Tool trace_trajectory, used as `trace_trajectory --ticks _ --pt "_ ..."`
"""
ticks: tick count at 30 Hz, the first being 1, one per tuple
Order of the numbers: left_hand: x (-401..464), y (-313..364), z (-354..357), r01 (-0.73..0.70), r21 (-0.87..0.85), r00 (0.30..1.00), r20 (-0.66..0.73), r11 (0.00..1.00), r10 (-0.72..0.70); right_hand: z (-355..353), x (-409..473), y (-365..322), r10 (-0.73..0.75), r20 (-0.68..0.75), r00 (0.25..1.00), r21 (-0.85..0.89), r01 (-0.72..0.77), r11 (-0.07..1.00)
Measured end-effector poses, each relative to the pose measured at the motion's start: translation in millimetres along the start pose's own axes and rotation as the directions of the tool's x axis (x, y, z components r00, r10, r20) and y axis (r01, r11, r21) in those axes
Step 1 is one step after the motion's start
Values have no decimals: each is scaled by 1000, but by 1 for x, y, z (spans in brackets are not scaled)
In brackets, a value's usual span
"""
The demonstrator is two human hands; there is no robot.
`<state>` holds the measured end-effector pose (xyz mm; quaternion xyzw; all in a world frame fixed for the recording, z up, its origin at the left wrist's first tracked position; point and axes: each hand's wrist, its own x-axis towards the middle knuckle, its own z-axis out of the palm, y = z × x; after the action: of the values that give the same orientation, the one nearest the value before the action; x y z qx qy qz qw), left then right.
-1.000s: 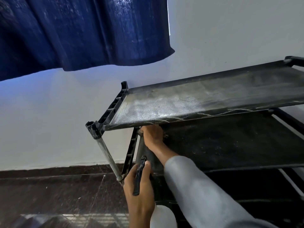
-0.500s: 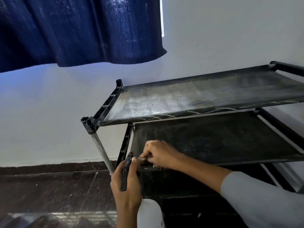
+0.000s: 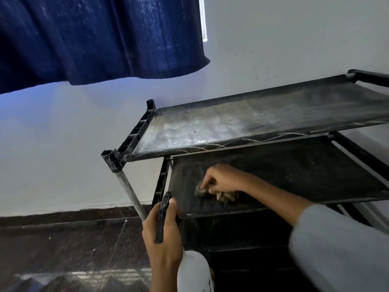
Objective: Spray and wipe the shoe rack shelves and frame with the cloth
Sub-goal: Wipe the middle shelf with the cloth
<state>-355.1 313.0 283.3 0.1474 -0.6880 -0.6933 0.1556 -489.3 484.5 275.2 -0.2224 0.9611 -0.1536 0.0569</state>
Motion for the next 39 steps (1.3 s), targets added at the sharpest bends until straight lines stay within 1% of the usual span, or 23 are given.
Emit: trace_trajectory --ticks 1,3,5,6,9,11,14,16,18,19,21,22,23,24,25,28,30,33,35,36,37,39 --pt "-1 0 -1 0 7 1000 -2 1000 0 0 -15 1 -19 53 998 37 17 999" --pt "-2 -1 -1 22 4 1000 -3 1000 -22 0 -42 0 -29 75 997 110 21 994" --pt "-3 0 1 32 -7 999 -8 999 -32 4 -52 0 -27 13 1000 153 25 988" --pt "-4 1 3 34 -14 999 -10 999 -34 6 -51 -2 -37 -22 999 140 39 989" --pt "-9 3 12 59 -72 998 -24 996 -61 13 -25 -9 -51 -134 990 28 55 998" --pt "-11 5 17 75 -92 996 -48 993 -80 20 6 -15 -19 -219 975 -55 7 998" --pt "-13 5 23 98 -94 993 -56 991 -104 25 54 -28 57 -337 940 -189 -126 974" --pt "-15 8 27 110 -100 991 -72 989 -117 27 71 -34 111 -395 912 -202 -204 958" --pt "-15 10 30 102 -96 991 -72 990 -109 32 73 -31 132 -422 897 -204 -236 950" --pt "-16 11 30 96 -97 993 -56 991 -102 33 69 -25 164 -431 887 -167 -257 952" --pt "-16 13 28 71 -93 997 -28 993 -74 30 55 -5 288 -442 849 -30 -335 942" --pt "-15 14 26 56 -86 998 -12 995 -58 25 45 7 359 -433 827 17 -391 920" --pt "-14 15 24 42 -75 999 6 996 -42 19 33 21 421 -436 796 23 -457 889" --pt "-14 15 22 34 -64 999 22 997 -32 11 18 36 484 -442 755 28 -528 849" --pt "-14 15 21 26 -54 999 29 998 -24 4 2 52 556 -456 695 62 -598 799" --pt "-13 19 19 -11 -48 999 46 999 13 -14 -40 87 703 -468 535 73 -770 634" --pt "-13 19 18 -25 -49 998 49 998 28 -19 -46 91 773 -438 458 126 -820 558" --pt "-13 20 20 -30 -67 999 30 997 32 -17 -23 67 810 -430 399 292 -788 543" --pt "-16 20 24 12 -116 999 -34 993 -16 -6 -1 39 800 -428 420 349 -740 575" --pt "-17 21 25 16 -142 998 -64 990 -25 2 10 23 790 -419 448 371 -710 599" --pt "-17 21 25 5 -157 997 -72 988 -16 11 21 6 760 -414 501 366 -672 643" --pt "-14 18 24 -8 -133 999 -42 991 3 30 40 -30 600 -428 676 242 -553 797"
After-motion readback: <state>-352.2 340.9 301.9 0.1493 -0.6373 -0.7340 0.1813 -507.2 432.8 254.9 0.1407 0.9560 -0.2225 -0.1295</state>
